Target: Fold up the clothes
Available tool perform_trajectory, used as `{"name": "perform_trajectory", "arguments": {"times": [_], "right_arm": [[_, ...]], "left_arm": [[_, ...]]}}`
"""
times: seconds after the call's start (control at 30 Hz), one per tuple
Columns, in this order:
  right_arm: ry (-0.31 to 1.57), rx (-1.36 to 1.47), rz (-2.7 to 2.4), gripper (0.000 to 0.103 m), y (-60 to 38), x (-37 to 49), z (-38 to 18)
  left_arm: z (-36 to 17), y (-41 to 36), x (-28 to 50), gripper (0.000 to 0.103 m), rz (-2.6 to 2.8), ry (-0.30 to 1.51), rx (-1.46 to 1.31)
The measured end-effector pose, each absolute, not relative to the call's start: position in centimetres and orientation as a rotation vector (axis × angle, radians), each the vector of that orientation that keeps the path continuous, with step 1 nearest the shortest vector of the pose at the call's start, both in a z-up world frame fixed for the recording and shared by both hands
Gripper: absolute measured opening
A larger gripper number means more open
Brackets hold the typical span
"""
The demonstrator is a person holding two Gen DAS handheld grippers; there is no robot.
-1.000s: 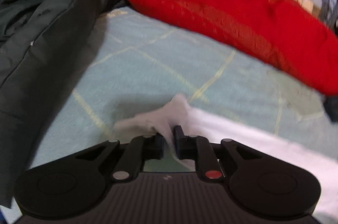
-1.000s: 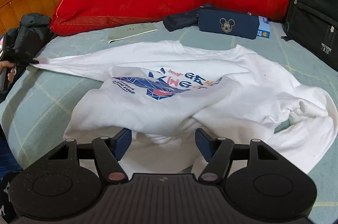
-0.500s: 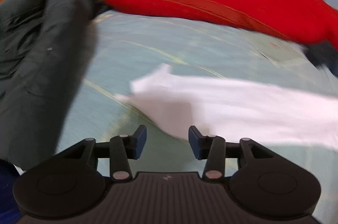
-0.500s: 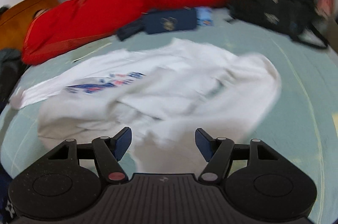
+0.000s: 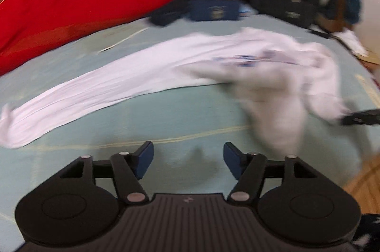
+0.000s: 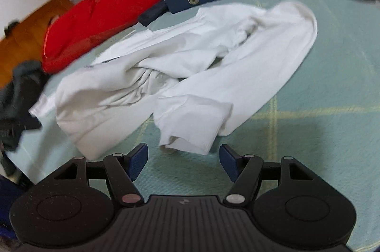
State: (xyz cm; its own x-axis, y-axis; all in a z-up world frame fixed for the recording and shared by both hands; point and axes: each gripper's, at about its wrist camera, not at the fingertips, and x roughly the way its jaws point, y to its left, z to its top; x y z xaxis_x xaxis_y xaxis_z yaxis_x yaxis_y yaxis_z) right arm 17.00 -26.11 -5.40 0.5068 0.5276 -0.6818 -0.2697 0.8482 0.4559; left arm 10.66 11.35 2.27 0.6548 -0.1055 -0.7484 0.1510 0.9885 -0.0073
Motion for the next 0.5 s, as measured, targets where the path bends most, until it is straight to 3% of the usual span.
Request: {"name": "perform_trajectory", "arguments": {"times": [0.2,0.5], "right_arm": [[0.897,0.435,0.53,0.082,-27.0,16.5,-7.0],[0.806,0.792,0.487,0.081,-29.8,19.3,-9.1]], "left_arm": [[1.7,5.4,10.2,0.075,-0.187,0.824,0.091],[0.8,1.9,8.9,0.077,-0.19,0.784,0.03]]}}
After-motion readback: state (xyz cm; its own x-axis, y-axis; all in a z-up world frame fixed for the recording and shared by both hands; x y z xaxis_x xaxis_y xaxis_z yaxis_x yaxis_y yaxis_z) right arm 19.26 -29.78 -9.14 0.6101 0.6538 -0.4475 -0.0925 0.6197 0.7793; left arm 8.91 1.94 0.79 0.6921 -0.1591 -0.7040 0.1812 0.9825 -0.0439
